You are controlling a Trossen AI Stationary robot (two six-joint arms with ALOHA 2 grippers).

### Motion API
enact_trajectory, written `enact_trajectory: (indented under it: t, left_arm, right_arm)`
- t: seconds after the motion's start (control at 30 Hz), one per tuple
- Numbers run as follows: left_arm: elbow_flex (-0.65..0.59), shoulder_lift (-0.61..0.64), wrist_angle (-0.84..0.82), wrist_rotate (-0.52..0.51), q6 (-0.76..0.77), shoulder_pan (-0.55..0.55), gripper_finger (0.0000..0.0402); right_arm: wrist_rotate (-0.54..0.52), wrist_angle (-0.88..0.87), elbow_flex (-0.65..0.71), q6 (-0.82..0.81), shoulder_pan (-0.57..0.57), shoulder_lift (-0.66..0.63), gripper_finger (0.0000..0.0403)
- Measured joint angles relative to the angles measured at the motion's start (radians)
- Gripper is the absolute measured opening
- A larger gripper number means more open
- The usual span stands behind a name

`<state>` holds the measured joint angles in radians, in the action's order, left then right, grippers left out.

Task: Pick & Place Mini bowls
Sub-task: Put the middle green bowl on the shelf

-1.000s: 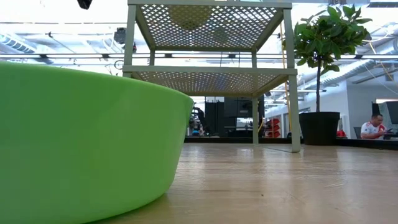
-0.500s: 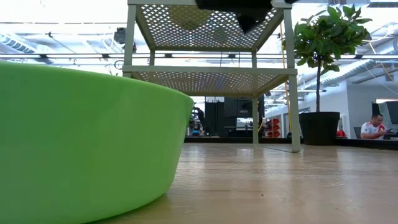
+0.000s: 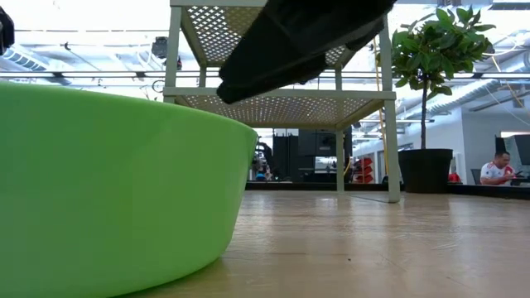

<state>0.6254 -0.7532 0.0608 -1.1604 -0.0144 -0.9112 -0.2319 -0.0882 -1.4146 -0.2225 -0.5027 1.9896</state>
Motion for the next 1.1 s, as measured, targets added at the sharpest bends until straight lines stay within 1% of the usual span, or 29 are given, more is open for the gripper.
enact_trajectory:
  t: [0.13, 0.17, 0.23, 0.3, 0.4, 0.47, 0.5, 0.57, 0.67, 0.77, 0.83, 0.9, 1.0, 1.1]
  left_arm:
    - [0.0, -0.002, -0.022, 0.016, 0.046, 0.001, 0.0186]
    - [0.0, -0.008, -0.036, 0.031, 0.082, 0.001, 0.0186]
    - [0.0, -0.023, -0.07, 0.093, 0.148, 0.009, 0.0186]
    - [0.0, -0.052, -0.105, 0.195, 0.21, 0.024, 0.0186]
    - [0.0, -0.125, -0.113, 0.393, 0.278, 0.048, 0.0186]
    - [0.0, -0.198, -0.09, 0.52, 0.3, 0.055, 0.0186]
    - [0.0, -0.237, -0.073, 0.567, 0.311, 0.054, 0.0186]
    - [0.001, -0.31, -0.034, 0.642, 0.356, 0.052, 0.0186]
    - [0.025, -0.416, -0.052, 0.695, 0.469, 0.051, 0.0186]
    - [0.084, -0.518, -0.168, 0.765, 0.58, 0.051, 0.0186]
    - [0.145, -0.573, -0.312, 0.835, 0.688, 0.051, 0.0186]
    - [0.208, -0.611, -0.477, 0.894, 0.851, 0.052, 0.0186]
    - [0.281, -0.634, -0.709, 0.978, 1.128, 0.053, 0.0186]
    - [0.313, -0.633, -0.84, 0.976, 1.395, 0.055, 0.0186]
  right_arm:
    - [0.003, -0.035, 0.0, -0.001, 0.013, -0.006, 0.0178]
    - [0.014, -0.055, 0.0, 0.0, 0.013, -0.013, 0.0184]
    - [0.039, -0.116, 0.0, 0.004, 0.014, -0.034, 0.0191]
    - [0.053, -0.193, 0.0, 0.006, 0.012, -0.062, 0.0193]
    - [0.05, -0.266, 0.001, 0.004, 0.012, -0.117, 0.0189]
    - [0.049, -0.266, 0.019, -0.005, 0.011, -0.162, 0.0182]
    - [0.048, -0.262, 0.034, -0.009, 0.009, -0.184, 0.0179]
    - [0.043, -0.245, 0.076, -0.023, -0.001, -0.227, 0.0173]
    - [0.016, -0.209, 0.152, -0.046, -0.016, -0.294, 0.0166]
    - [-0.025, -0.153, 0.241, -0.062, -0.023, -0.377, 0.0163]
    - [-0.033, -0.101, 0.306, -0.065, -0.023, -0.43, 0.0162]
    - [-0.033, -0.028, 0.375, -0.065, -0.023, -0.486, 0.0162]
    - [-0.033, 0.103, 0.465, -0.06, -0.021, -0.564, 0.0161]
    - [-0.032, 0.181, 0.528, -0.043, -0.015, -0.628, 0.016]
